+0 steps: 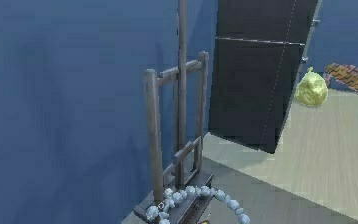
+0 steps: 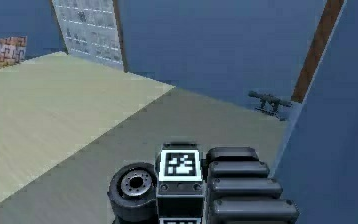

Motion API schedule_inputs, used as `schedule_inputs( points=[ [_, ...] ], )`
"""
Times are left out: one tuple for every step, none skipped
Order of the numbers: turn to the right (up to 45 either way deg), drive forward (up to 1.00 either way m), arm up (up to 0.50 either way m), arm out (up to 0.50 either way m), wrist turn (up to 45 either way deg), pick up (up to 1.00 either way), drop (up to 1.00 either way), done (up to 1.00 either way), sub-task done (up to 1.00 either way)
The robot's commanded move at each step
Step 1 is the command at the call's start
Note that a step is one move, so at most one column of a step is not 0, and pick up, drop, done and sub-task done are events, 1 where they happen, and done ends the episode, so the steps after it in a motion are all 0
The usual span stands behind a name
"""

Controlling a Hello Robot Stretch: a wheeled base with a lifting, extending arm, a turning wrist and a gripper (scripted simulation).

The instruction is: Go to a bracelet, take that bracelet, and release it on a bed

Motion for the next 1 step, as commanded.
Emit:
schedule_inputs(
  points=[
    [-3.0,0.0,0.0,0.0,0.0,0.0,0.0,0.0,0.0]
  ],
)
